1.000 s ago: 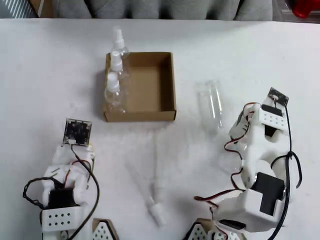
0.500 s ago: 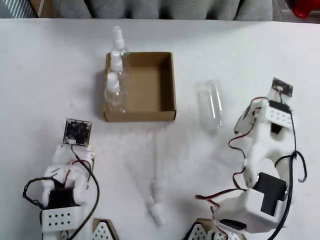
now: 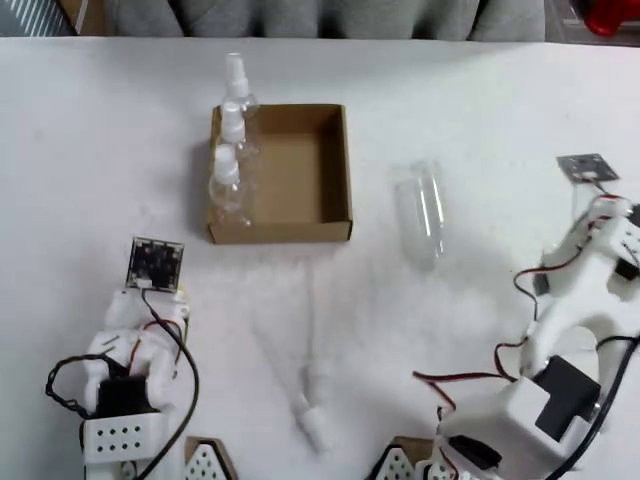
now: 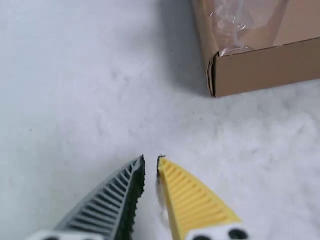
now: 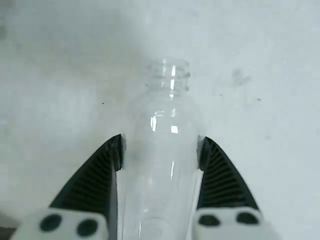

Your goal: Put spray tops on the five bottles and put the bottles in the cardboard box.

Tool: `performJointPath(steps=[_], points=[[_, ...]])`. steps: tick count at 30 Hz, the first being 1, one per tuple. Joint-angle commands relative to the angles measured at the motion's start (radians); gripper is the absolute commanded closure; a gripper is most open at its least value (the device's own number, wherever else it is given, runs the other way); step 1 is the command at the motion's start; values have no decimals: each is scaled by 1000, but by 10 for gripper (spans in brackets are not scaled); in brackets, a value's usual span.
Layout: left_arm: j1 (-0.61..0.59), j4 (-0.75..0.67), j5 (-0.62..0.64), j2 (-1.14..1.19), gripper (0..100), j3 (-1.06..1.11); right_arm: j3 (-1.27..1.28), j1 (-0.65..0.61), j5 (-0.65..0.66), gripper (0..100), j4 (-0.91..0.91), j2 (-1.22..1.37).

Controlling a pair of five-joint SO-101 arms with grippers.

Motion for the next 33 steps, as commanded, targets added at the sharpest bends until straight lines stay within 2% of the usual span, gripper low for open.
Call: performJointPath(steps=[1,5,9,16,24,28,33], points=[[-8,6,-11,-19,946,-5,26,71,43,969,-96,-5],[-8,8,-11,-19,946,-5,160,84,126,865,-214,-5],[-8,8,-11,-19,946,-5,242,77,141,786,-292,-5],[-8,8,-11,-19,946,-5,250,73,146,698,-288,-7],[-8,8,-11,-19,946,-5,250,76,150,690,-291,-16],[-8,8,-11,-19,946,-5,250,91,242,690,-291,-7],[-8,8,-11,-19,946,-5,253,105,252,690,-329,-5]])
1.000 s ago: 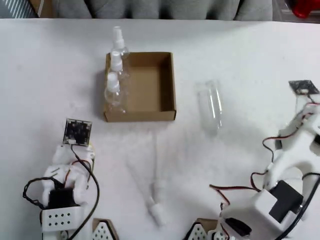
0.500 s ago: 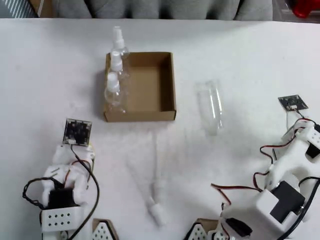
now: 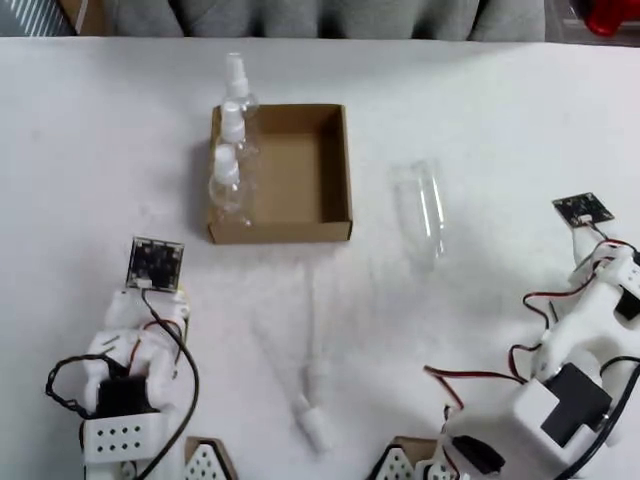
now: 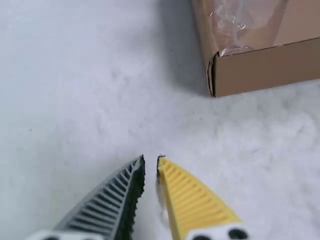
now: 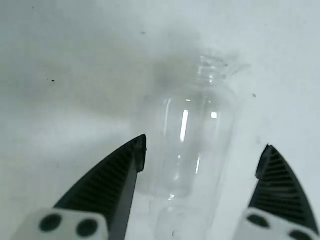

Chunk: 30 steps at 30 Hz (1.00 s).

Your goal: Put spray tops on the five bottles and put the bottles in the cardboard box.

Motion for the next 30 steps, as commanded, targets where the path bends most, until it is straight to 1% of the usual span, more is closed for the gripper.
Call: performJointPath(steps=[1,6,9,14,19,21,25,27,30], points=[[-8,8,-11,-19,946,-5,-8,4,14,690,-22,-5],[-8,8,-11,-19,946,-5,-26,-2,11,690,-50,56],[-8,8,-11,-19,947,-5,-78,5,9,694,-42,114],[-8,8,-11,-19,947,-5,-126,16,14,783,-41,142],[-8,8,-11,-19,947,-5,-163,8,15,802,-27,136],[-8,8,-11,-19,947,-5,-195,8,15,827,2,136],[-8,8,-11,-19,947,-5,-272,8,8,992,68,136],[-8,8,-11,-19,947,-5,-288,8,8,961,104,136],[-8,8,-11,-19,947,-5,-292,13,6,971,116,142]])
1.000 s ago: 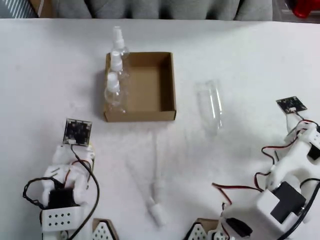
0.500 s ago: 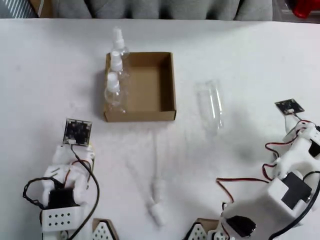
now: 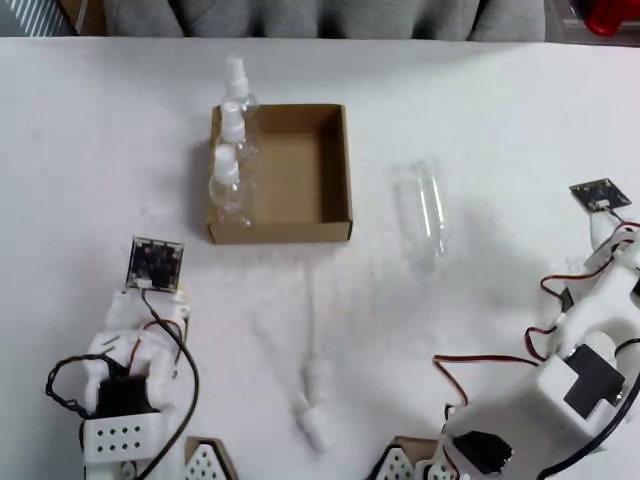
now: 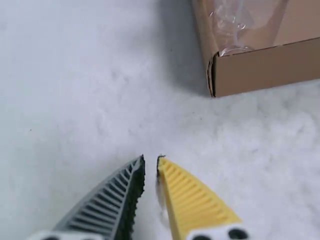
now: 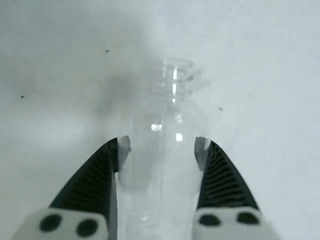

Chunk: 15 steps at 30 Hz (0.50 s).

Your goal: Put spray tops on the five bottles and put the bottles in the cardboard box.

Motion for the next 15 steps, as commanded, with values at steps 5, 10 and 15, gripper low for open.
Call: performJointPath(steps=[5,10,15], points=[[-10,8,-11,-19,947,-5,-43,54,-2,930,-12,22],[-10,8,-11,-19,947,-5,-48,90,8,707,-22,70],[-10,8,-11,-19,947,-5,-52,87,8,687,-35,73]])
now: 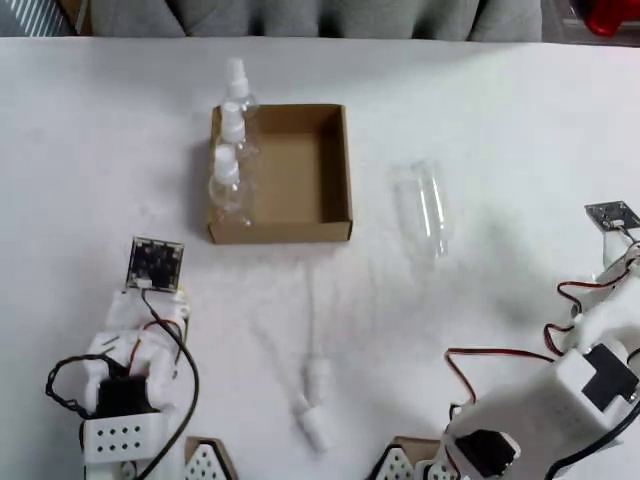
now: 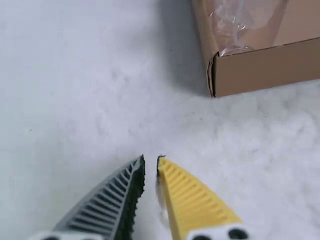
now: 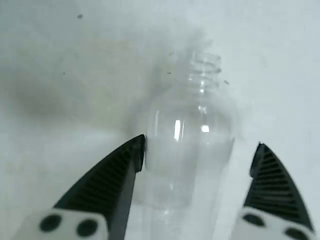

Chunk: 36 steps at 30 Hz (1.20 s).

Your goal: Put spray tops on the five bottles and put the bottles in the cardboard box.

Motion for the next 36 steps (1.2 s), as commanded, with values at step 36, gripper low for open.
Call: performJointPath(steps=[36], points=[[-4,8,-6,-21,947,-5,-104,4,-400,982,288,-239]])
